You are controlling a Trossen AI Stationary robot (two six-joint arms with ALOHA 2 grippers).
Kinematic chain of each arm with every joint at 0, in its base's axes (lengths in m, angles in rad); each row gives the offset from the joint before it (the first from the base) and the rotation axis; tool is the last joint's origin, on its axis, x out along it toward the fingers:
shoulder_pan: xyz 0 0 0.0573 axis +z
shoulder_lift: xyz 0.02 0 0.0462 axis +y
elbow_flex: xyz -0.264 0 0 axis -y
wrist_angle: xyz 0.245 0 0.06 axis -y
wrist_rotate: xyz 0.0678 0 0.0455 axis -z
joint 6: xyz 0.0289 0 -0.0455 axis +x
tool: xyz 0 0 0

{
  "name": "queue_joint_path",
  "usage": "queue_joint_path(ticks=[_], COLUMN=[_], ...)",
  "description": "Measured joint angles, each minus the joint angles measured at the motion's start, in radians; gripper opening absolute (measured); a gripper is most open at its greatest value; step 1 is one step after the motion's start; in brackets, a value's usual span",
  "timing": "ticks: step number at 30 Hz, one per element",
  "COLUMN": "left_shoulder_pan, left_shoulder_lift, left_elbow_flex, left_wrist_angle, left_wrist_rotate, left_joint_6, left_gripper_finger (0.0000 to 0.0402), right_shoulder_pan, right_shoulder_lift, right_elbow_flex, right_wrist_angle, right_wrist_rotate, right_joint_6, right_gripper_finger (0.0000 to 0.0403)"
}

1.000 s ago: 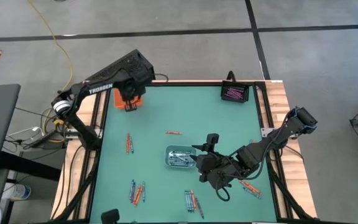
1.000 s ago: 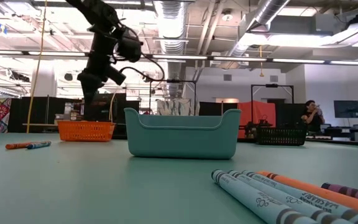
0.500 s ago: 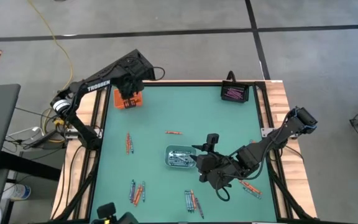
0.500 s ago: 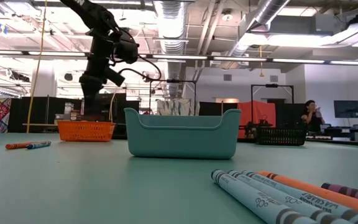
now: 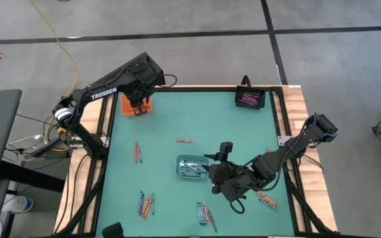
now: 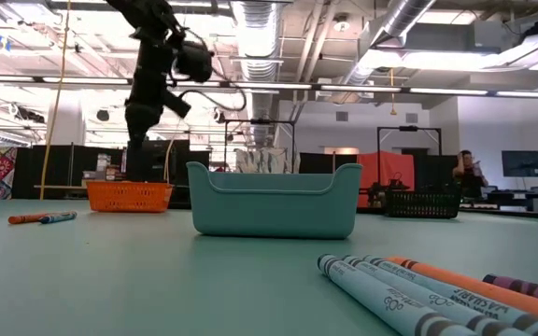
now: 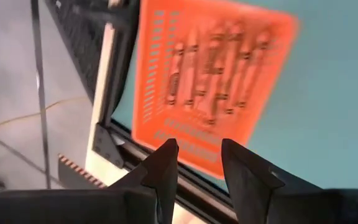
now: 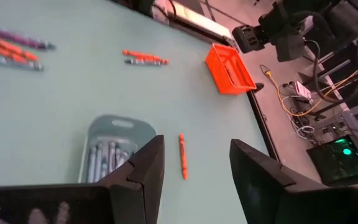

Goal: Sort crayons
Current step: Put the orange crayon into the orange bin

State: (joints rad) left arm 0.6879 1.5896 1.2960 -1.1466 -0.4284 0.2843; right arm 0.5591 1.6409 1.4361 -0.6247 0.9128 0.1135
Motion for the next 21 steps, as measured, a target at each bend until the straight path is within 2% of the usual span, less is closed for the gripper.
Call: queue_joint_path(ticks=[6, 14, 21], left_shoulder_pan=[-0.159, -0.468, -0.791], left_shoulder_lift=[-0.091, -0.252, -0.346], left_elbow_flex=[0.019, 0.019, 0.000], left_wrist_angle=[-0.015, -0.024, -0.001], left_wrist_rotate=[0.084, 0.190, 0.181], left_joint_6=[-0.074, -0.255, -0.447], left_gripper_finger=[0.0112, 0.0112, 0.0112], right_shoulder_pan=[-0.012, -0.012, -0.016], right_shoulder_lift=[0.000, 0.000, 0.000], right_elbow_flex=[0.000, 0.000, 0.000], right_wrist_angle=[0.090, 0.095, 0.095], right_wrist_rotate=[0.000, 0.000, 0.000], right_joint_6=[-0.009, -0.009, -0.009], right_gripper_finger=[0.0182, 0.0182, 0.0182])
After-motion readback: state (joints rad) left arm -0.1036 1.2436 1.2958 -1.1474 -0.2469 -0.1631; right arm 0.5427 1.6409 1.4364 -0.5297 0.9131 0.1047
